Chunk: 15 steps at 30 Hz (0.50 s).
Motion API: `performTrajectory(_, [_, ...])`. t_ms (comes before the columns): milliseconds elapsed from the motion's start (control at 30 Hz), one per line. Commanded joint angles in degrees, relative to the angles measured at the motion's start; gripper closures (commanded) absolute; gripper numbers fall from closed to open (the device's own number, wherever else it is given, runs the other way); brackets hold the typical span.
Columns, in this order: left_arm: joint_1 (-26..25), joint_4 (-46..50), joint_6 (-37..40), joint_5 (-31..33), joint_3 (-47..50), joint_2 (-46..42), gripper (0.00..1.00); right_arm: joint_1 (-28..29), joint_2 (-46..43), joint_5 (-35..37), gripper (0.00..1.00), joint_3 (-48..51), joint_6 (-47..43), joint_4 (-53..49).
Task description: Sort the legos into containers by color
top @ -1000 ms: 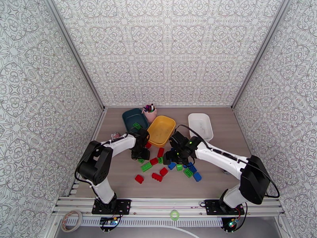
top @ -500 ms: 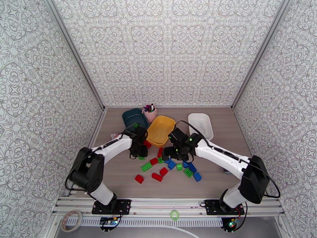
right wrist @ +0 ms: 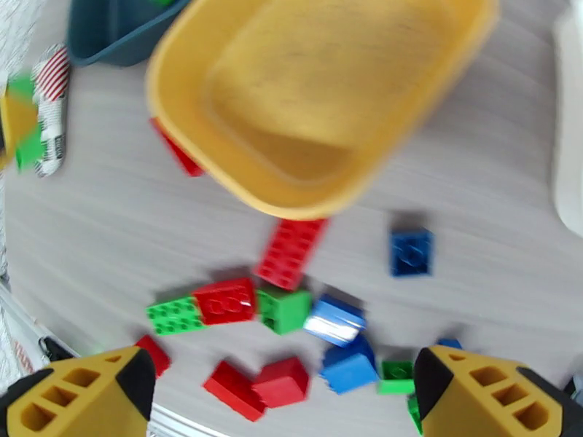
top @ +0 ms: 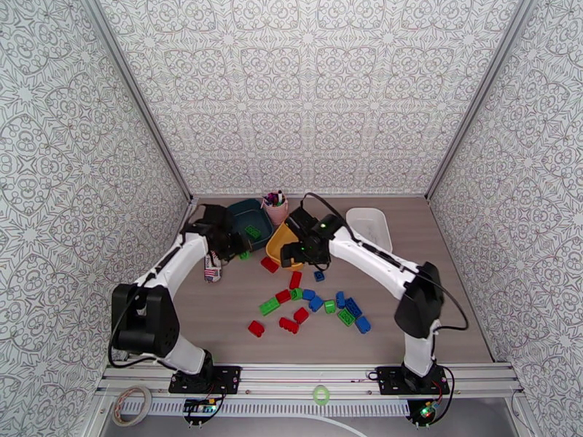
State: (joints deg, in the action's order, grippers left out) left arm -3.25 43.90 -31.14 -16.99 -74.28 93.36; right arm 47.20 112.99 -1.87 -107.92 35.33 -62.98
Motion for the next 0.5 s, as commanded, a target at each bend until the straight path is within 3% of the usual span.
performTrajectory(0, [1.6,-0.7,-1.6,-3.6,-6.1,5.3,0.70,-0.2,1.4,-6.6,0.01,-1.8,-3.0,0.6])
performTrajectory(233, [2.5,4.5,-0.1,-2.3,-21.0,17.0,0.63,-1.2,2.1,-4.3,0.01,-5.8,-3.4,-0.3])
performTrajectory(367, [2.6,6.5,0.4,-1.1,-26.3,20.1,0.30,-3.1,-0.4,-4.2,0.03,-3.2,-1.3,2.6])
performTrajectory(467, [2.4,6.2,1.0,-0.3,-26.9,18.9,0.22,-4.2,-2.9,-2.3,0.07,-0.5,0.0,4.2])
